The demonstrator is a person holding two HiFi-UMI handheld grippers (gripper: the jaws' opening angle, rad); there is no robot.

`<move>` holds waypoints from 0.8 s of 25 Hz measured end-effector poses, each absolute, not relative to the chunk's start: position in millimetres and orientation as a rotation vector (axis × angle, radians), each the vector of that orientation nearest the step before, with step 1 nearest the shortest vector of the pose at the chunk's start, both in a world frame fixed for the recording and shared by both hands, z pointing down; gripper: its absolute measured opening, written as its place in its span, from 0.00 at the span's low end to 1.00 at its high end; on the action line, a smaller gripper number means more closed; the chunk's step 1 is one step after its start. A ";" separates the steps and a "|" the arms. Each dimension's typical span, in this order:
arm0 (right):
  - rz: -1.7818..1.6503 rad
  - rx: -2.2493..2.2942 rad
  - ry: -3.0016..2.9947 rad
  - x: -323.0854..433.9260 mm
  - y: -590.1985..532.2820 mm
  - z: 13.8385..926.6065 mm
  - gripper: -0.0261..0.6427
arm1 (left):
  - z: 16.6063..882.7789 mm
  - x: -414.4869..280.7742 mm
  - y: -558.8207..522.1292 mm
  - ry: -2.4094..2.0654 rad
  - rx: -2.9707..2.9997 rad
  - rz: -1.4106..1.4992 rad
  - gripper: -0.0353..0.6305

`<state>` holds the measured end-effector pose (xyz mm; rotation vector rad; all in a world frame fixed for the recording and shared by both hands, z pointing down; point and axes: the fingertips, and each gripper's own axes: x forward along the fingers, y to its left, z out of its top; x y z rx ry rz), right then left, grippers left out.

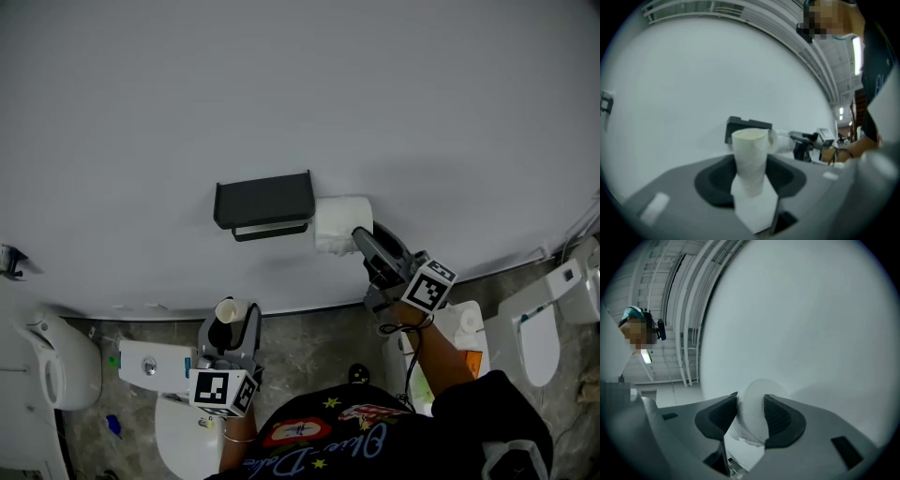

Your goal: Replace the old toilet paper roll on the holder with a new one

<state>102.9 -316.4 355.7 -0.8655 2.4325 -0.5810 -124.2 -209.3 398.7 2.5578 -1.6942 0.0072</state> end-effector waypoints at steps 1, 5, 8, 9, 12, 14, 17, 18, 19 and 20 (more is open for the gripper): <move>-0.594 -0.864 2.433 100.3 -318.0 358.5 0.32 | 398.3 -125.8 -208.1 -1.700 2.553 0.005 0.33; -0.594 -0.845 2.489 77.8 -318.5 365.5 0.32 | 398.4 -128.5 -201.7 -1.713 2.544 -0.007 0.33; -0.586 -0.812 2.533 37.3 -317.1 364.5 0.32 | 400.5 -148.4 -196.9 -1.722 2.531 -0.014 0.33; -0.584 -0.804 2.553 20.3 -317.1 365.1 0.32 | 401.2 -158.4 -195.6 -1.726 2.524 -0.019 0.33; -0.612 -0.769 2.577 -11.9 -318.0 368.8 0.32 | 401.9 -174.4 -191.5 -1.747 2.505 -0.031 0.33; -0.615 -0.746 2.588 -13.9 -317.4 370.4 0.32 | 400.9 -169.0 -188.9 -1.762 2.497 -0.032 0.33; -0.636 -0.728 2.602 -16.6 -316.1 370.1 0.32 | 398.5 -161.2 -186.6 -1.780 2.486 -0.032 0.33; -0.649 -0.723 2.602 -18.5 -316.5 370.9 0.32 | 398.7 -160.0 -186.0 -1.782 2.484 -0.034 0.33; -0.663 -0.718 2.597 -19.6 -317.2 371.8 0.32 | 399.3 -158.6 -185.2 -1.782 2.484 -0.038 0.33; -0.674 -0.717 2.590 -20.1 -317.7 372.2 0.32 | 399.7 -157.0 -184.4 -1.781 2.486 -0.041 0.33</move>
